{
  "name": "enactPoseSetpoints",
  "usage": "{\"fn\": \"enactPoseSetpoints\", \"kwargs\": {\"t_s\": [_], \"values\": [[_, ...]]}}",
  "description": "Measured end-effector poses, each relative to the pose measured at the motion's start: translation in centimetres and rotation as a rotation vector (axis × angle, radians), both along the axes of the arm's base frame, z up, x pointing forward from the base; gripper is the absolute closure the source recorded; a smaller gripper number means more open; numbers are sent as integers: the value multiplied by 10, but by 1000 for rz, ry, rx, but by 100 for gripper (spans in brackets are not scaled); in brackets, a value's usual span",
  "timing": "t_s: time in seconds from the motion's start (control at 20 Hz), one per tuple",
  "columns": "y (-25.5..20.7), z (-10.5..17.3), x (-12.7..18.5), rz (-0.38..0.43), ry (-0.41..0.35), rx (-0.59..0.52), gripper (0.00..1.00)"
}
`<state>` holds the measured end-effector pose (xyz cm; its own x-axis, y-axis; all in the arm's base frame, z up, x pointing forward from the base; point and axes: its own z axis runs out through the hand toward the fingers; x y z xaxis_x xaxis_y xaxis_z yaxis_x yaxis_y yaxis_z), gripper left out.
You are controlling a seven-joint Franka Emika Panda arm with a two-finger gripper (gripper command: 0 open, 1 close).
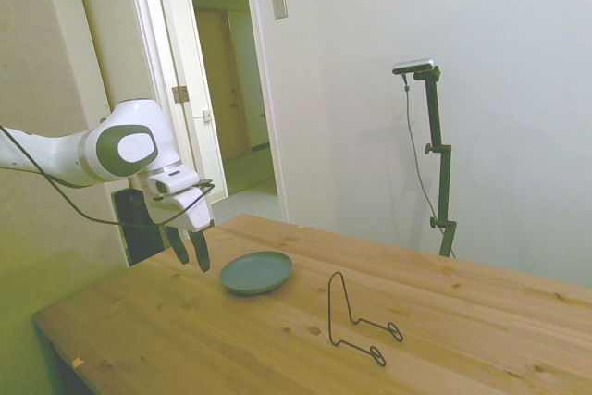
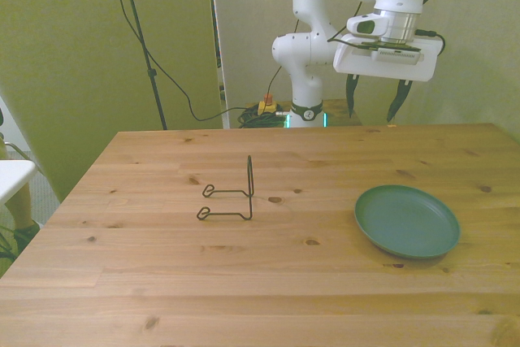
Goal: Load the plate
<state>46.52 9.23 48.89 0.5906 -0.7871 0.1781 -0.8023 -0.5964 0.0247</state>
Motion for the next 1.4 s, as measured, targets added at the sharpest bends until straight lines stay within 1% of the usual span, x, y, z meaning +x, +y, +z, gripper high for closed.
{"fn": "enactPoseSetpoints", "kwargs": {"t_s": [0.1,0.25,0.55,0.8,0.95,1.1,1.4], "values": [[9,4,16,-23,-2,-41,0],[31,5,40,-22,-13,-94,0],[71,-17,85,-17,-5,-177,0],[87,-27,117,-37,-15,-199,0],[98,-39,132,-37,-18,-209,0],[110,-53,144,-19,-27,-218,0],[123,-82,158,10,-44,-197,0]]}}
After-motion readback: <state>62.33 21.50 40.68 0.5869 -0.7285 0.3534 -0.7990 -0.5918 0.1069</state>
